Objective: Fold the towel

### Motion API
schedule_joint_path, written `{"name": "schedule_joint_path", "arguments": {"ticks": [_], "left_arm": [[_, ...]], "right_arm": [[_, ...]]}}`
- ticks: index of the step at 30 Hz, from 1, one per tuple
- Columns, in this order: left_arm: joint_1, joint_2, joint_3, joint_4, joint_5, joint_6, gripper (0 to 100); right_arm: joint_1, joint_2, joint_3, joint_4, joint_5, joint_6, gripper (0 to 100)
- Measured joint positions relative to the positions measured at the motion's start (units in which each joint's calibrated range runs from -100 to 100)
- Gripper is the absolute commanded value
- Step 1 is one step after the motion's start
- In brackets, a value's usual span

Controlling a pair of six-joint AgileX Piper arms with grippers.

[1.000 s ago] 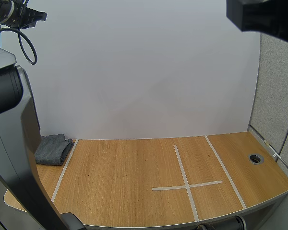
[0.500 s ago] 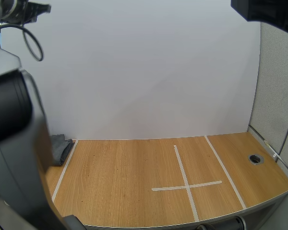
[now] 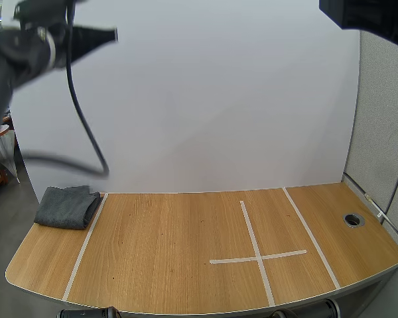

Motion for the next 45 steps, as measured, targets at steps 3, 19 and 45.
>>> {"name": "schedule_joint_path", "arguments": {"ticks": [3, 19, 45], "left_arm": [[-0.37, -5.8, 9.4, 0.4, -2.1, -0.6, 0], [-0.5, -27.6, 38.2, 0.6, -24.6, -3.0, 0], [-0.5, -44.5, 49.4, 0.6, -28.0, 2.7, 0]], "right_arm": [[0.0, 0.0, 0.0, 0.0, 0.0, 0.0, 0], [0.0, -0.1, 2.4, 0.0, -0.7, 0.0, 0], [0.0, 0.3, 54.1, 0.0, 0.7, 0.0, 0]]}}
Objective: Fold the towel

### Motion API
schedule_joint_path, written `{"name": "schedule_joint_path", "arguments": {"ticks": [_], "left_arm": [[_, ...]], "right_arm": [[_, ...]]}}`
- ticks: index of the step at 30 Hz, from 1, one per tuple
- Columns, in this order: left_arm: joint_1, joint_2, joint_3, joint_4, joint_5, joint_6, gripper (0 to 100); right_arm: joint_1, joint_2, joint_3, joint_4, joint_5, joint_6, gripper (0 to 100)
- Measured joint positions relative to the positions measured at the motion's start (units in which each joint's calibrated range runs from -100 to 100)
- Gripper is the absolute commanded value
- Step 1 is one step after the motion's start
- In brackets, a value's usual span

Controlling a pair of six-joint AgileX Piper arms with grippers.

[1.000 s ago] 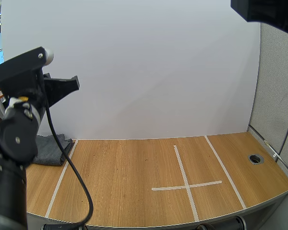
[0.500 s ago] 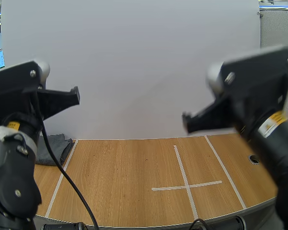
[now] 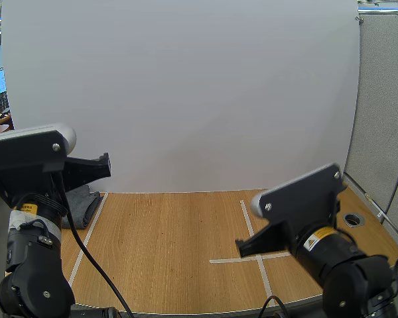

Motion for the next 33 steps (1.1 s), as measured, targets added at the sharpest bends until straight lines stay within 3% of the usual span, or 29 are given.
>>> {"name": "schedule_joint_path", "arguments": {"ticks": [16, 23, 30, 33], "left_arm": [[0.0, 0.0, 2.6, 0.0, -0.6, 0.0, 0], [0.0, 0.0, 2.6, 0.0, -0.6, 0.0, 0], [0.0, 0.0, 2.6, 0.0, -0.6, 0.9, 0], [-1.06, -0.4, 4.2, 0.0, -3.3, 2.2, 0]], "right_arm": [[0.0, -0.1, 15.6, -1.5, -2.6, 0.0, 0], [0.0, -0.1, 17.3, -6.3, -8.4, 0.0, 0], [0.0, -0.1, 17.3, -5.0, -9.4, 0.0, 0], [0.0, -0.1, 17.3, -4.4, -9.6, 0.0, 0]]}}
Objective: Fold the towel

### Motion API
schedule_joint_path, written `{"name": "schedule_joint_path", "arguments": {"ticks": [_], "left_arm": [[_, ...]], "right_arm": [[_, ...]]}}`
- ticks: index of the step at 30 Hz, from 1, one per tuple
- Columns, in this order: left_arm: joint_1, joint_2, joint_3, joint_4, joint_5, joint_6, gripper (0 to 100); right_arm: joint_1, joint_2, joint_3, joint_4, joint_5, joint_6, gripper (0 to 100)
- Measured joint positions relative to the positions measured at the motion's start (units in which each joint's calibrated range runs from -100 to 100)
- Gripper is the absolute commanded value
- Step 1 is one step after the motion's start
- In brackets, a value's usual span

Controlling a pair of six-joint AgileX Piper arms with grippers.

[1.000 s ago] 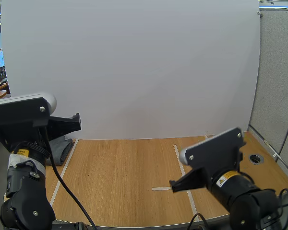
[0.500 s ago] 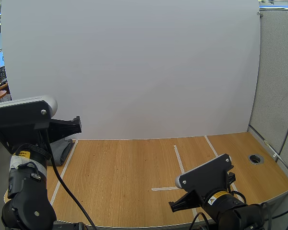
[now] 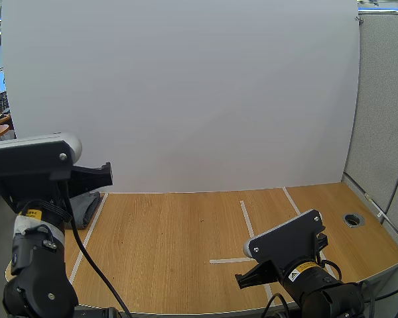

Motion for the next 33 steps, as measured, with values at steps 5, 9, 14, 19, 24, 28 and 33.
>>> {"name": "schedule_joint_path", "arguments": {"ticks": [5, 9, 14, 19, 24, 28, 33], "left_arm": [[-4.27, -0.7, 6.4, 0.0, -11.2, 0.3, 0], [-8.45, -0.8, 13.0, 0.0, -20.5, 2.5, 0], [-11.94, -0.8, 19.2, -0.1, -26.3, 7.6, 0], [-13.01, -2.1, 19.6, -5.3, -28.3, 11.0, 0], [-13.03, -1.7, 19.8, -7.5, -21.1, 17.3, 0], [-13.03, 0.8, 19.8, -10.8, -24.7, 17.9, 0], [-13.03, 2.6, 19.8, -11.4, -25.1, 17.9, 0]], "right_arm": [[0.0, 0.0, 0.0, 0.0, -0.4, 0.0, 0], [0.0, 0.0, 0.0, 0.0, -0.4, 0.0, 0], [0.0, 0.0, 0.0, 0.0, -0.4, 0.0, 0], [0.0, 0.0, 0.0, 0.0, -0.4, 0.0, 0], [0.0, 0.0, 0.0, 0.0, -0.4, 0.0, 0], [0.0, 0.0, 0.0, 0.0, -0.4, 0.0, 0], [0.0, 0.0, 0.0, 0.0, -0.4, 0.0, 0]]}}
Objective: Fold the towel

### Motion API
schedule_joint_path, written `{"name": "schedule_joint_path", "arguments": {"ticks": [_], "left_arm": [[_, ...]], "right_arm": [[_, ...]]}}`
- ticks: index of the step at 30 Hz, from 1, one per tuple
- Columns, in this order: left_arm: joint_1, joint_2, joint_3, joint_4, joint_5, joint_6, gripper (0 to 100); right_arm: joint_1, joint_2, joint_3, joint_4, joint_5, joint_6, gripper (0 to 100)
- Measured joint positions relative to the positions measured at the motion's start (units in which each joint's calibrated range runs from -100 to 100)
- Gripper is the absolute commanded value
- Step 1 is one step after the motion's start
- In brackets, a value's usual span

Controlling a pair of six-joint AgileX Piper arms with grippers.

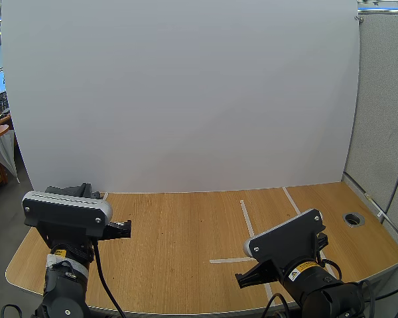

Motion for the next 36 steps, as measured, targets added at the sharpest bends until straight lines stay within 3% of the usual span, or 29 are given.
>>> {"name": "schedule_joint_path", "arguments": {"ticks": [3, 7, 12, 13, 17, 31, 36], "left_arm": [[0.0, 0.0, 0.0, 1.7, 0.7, -0.3, 0], [0.0, 0.0, -0.1, 12.8, 4.8, -8.0, 0], [0.0, 0.0, 0.0, 32.0, 7.6, -25.5, 0], [0.0, 0.0, -0.1, 45.3, 10.5, -38.5, 0], [0.0, 0.0, 0.0, 56.7, 18.7, -50.0, 0], [0.23, -1.4, 0.0, 58.0, 35.6, -54.7, 0], [1.17, -4.6, 0.0, 57.9, 41.0, -57.6, 0]], "right_arm": [[0.0, 0.0, 0.0, 0.0, 0.0, 0.0, 0], [0.0, 0.0, 0.0, 0.0, 0.0, 0.0, 0], [0.0, 0.0, 0.0, 0.0, 0.0, 0.0, 0], [0.0, 0.0, 0.0, 0.0, 0.0, 0.0, 0], [0.0, 0.0, 0.0, 0.0, 0.0, 0.0, 0], [0.0, 0.0, 0.0, 0.0, 0.0, 0.0, 0], [0.0, 0.0, 0.0, 0.0, 0.0, 0.0, 0]]}}
